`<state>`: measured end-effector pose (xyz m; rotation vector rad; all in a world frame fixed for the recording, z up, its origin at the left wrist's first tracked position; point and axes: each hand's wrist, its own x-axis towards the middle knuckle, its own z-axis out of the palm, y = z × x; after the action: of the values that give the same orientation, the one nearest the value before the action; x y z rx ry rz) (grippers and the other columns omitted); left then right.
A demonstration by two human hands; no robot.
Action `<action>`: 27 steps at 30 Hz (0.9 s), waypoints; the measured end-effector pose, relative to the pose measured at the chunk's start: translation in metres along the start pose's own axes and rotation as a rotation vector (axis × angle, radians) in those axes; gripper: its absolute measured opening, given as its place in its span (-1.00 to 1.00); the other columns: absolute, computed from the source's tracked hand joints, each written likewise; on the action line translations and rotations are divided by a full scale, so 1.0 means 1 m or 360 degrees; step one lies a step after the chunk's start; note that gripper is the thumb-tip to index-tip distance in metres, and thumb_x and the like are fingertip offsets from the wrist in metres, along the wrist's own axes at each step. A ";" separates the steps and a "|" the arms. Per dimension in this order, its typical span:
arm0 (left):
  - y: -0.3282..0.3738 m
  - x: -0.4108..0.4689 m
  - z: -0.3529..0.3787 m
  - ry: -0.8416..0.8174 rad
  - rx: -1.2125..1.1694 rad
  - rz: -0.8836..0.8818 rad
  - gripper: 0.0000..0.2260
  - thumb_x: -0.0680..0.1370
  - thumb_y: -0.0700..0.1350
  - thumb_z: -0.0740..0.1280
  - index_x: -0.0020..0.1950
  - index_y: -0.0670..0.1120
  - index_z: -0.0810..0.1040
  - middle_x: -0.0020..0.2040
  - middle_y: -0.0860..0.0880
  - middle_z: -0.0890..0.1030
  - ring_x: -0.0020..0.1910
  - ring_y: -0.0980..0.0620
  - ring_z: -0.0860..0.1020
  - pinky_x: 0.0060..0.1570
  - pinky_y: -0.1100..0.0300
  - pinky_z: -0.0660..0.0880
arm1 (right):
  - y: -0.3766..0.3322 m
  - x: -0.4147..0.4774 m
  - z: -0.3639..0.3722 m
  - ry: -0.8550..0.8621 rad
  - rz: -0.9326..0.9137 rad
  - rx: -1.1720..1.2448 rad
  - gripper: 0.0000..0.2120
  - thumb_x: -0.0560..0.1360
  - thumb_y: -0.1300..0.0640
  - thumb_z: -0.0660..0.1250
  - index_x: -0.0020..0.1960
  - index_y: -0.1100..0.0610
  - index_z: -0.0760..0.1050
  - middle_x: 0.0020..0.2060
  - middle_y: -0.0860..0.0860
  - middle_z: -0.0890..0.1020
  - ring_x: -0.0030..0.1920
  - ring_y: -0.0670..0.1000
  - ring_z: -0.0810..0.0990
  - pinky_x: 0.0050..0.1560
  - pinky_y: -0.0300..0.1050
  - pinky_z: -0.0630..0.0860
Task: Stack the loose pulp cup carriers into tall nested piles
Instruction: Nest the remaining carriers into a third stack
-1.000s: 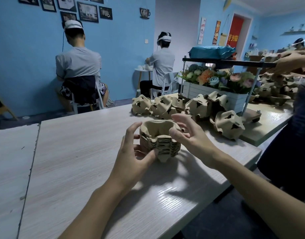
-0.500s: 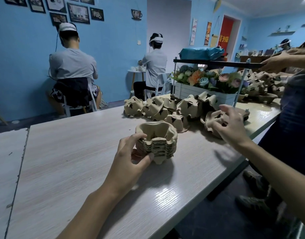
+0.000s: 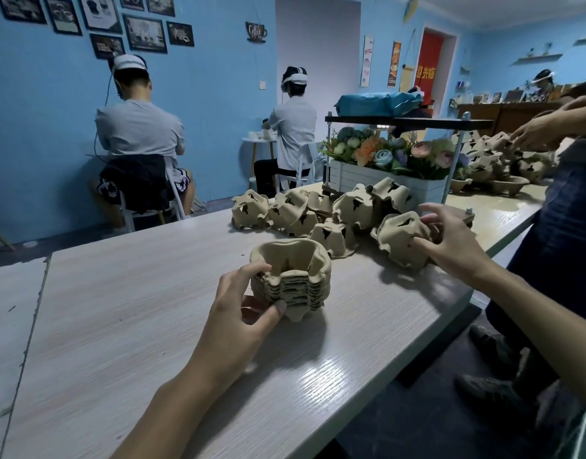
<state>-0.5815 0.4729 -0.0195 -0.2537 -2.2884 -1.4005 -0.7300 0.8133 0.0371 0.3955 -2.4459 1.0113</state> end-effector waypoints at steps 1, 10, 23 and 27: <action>0.000 0.000 0.000 0.0001 -0.0001 0.0000 -0.57 0.51 -0.07 0.47 0.27 0.29 0.44 0.24 0.13 0.42 0.03 0.03 0.62 0.06 0.04 0.63 | -0.006 -0.005 0.001 0.0004 -0.0014 0.0057 -0.43 0.47 0.30 0.45 0.42 0.14 0.35 0.15 0.16 0.56 0.14 0.03 0.51 0.04 -0.29 0.44; 0.001 -0.001 0.001 0.0006 -0.0018 -0.0001 -0.58 0.52 -0.08 0.47 0.27 0.29 0.44 0.22 0.15 0.42 0.04 0.04 0.62 0.07 0.03 0.62 | -0.052 -0.034 0.023 -0.0104 0.0150 0.0928 -0.41 0.49 0.30 0.41 0.40 -0.05 0.30 0.15 0.15 0.49 0.18 0.09 0.53 0.09 -0.03 0.58; -0.002 0.000 0.001 0.0027 -0.0013 0.0019 -0.57 0.51 -0.09 0.47 0.27 0.28 0.44 0.23 0.14 0.43 0.03 0.07 0.63 0.01 0.17 0.61 | -0.056 -0.058 0.054 -0.0528 -0.0046 0.0628 -0.13 0.43 0.31 0.44 0.45 -0.37 0.14 0.28 0.02 0.29 0.24 0.07 0.50 0.16 -0.07 0.58; -0.001 0.000 0.001 0.0020 -0.0036 0.0013 -0.57 0.51 -0.09 0.47 0.27 0.27 0.44 0.22 0.13 0.43 0.01 0.06 0.64 -0.03 0.24 0.60 | -0.055 -0.058 0.047 -0.0683 -0.0168 0.0523 -0.15 0.30 0.03 0.54 0.40 -0.43 0.20 0.28 -0.30 0.19 0.41 0.00 0.34 0.40 -0.01 0.39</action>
<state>-0.5827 0.4735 -0.0211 -0.2604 -2.2596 -1.4208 -0.6718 0.7469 0.0106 0.9259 -2.5832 1.4052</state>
